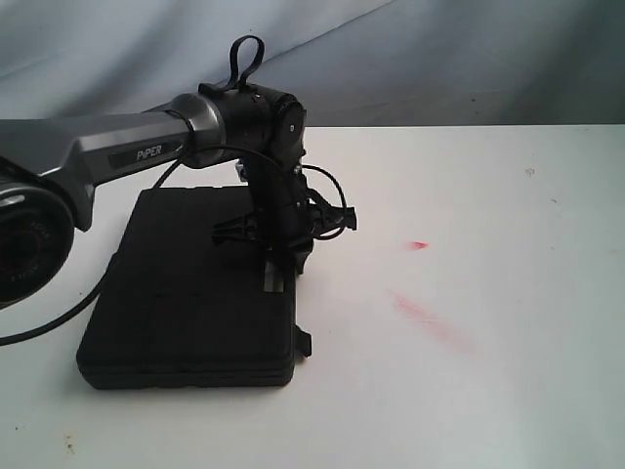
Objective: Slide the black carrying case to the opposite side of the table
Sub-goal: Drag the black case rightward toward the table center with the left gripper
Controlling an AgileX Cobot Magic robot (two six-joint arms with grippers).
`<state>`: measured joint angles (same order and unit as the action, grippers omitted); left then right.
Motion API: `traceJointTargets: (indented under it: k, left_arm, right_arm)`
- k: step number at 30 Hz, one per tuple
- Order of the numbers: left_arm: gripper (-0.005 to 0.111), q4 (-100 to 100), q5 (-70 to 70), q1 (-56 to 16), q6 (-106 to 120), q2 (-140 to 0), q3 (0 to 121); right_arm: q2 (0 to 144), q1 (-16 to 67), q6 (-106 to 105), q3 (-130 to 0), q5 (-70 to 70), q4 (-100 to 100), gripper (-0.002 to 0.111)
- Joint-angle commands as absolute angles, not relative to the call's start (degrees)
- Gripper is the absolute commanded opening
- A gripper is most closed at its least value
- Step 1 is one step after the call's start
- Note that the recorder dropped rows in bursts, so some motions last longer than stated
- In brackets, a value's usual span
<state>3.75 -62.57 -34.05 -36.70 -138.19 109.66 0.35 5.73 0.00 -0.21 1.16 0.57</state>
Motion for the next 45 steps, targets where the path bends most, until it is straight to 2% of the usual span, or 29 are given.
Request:
traceJointTargets:
  k: [1, 6, 13, 30, 35, 45]
  left_arm:
    - [0.0, 6.75, -63.3, -35.57, -38.75, -140.33, 112.57]
    - [0.0, 6.9, -69.55, -37.86, -38.75, -146.67, 124.96]
    - [0.0, 10.23, -69.96, -40.1, -40.27, -155.8, 139.94]
    - [0.001, 10.6, -69.96, -40.22, -36.34, -156.31, 140.98]
    - [0.008, 10.6, -69.96, -40.07, -35.61, -156.31, 140.98]
    - [0.035, 10.25, -69.96, -39.98, -35.72, -156.2, 140.98]
  right_arm:
    - [0.0, 5.22, -0.33, 0.0, 1.14, 0.3, 0.0]
    - [0.0, 5.22, -0.33, 0.0, 1.14, 0.3, 0.0]
    - [0.0, 5.22, -0.33, 0.0, 1.14, 0.3, 0.0]
    - [0.0, 5.22, 0.0, 0.0, 2.43, 0.41, 0.0]
    - [0.0, 5.22, 0.0, 0.0, 2.77, 0.41, 0.0]
    - [0.0, 5.22, 0.0, 0.0, 2.88, 0.41, 0.0]
